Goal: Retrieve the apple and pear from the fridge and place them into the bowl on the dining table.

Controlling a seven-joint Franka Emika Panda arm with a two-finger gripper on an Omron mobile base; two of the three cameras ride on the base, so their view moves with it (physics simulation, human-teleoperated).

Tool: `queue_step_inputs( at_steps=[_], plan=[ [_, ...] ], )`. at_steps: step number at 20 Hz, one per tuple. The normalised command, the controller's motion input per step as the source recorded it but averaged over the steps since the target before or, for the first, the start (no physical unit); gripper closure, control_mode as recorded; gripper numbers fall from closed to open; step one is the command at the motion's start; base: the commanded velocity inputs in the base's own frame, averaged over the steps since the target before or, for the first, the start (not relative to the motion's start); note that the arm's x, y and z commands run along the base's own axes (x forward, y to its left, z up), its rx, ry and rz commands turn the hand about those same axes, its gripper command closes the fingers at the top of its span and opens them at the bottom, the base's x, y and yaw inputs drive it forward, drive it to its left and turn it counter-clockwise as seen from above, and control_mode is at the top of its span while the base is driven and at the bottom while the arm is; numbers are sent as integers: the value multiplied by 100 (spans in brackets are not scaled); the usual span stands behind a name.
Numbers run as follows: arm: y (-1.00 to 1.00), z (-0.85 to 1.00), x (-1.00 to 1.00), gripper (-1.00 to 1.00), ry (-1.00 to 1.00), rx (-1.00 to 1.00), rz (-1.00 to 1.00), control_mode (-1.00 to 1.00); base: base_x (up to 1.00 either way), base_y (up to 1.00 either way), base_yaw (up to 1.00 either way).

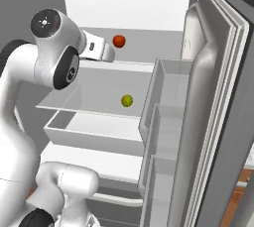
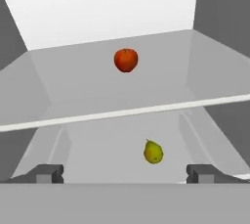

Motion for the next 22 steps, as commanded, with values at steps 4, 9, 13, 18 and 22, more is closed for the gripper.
queue_step_inputs(
  at_steps=[4,9,13,18,22],
  plan=[
    [0,-14,76,-100,0,0,0,-100,0,0,0],
    [0,0,69,-100,3,0,0,-100,0,0,0],
    [0,0,72,-100,10,0,0,-100,0,0,0],
    [0,0,74,-100,9,0,0,-100,0,0,0],
    [-2,0,60,-100,4,0,0,-100,0,0,0]
  ],
)
